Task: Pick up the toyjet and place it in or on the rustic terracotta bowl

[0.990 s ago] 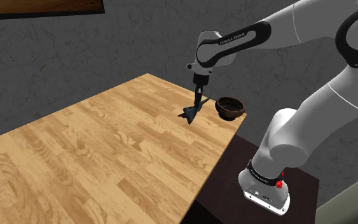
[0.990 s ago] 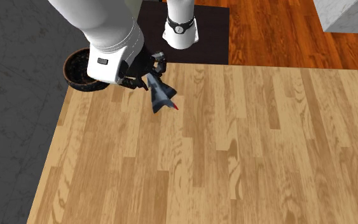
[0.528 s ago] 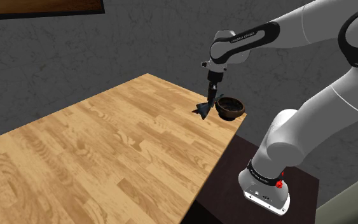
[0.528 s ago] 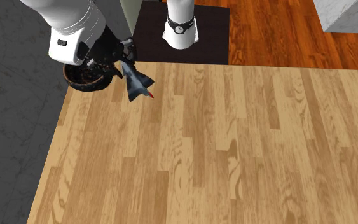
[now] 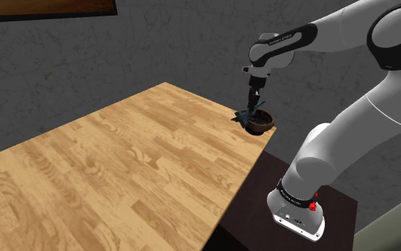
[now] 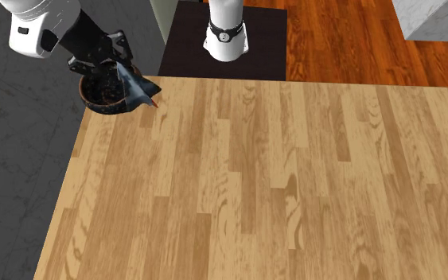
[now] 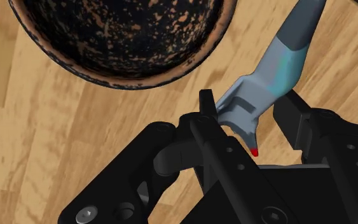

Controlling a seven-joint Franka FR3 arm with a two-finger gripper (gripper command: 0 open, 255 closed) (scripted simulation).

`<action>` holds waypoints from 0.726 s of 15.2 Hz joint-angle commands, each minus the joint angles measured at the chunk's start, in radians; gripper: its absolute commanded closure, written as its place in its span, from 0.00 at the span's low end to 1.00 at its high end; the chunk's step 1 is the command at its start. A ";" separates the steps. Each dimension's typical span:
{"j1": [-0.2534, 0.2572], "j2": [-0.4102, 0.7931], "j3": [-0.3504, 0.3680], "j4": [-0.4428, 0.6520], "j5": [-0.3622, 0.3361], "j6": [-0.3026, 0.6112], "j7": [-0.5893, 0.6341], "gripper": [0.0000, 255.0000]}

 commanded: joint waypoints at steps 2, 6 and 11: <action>-0.022 0.045 -0.061 0.046 -0.003 -0.007 -0.089 1.00; -0.046 0.122 -0.141 0.121 0.015 -0.019 -0.213 1.00; -0.052 0.185 -0.180 0.132 0.047 0.018 -0.281 1.00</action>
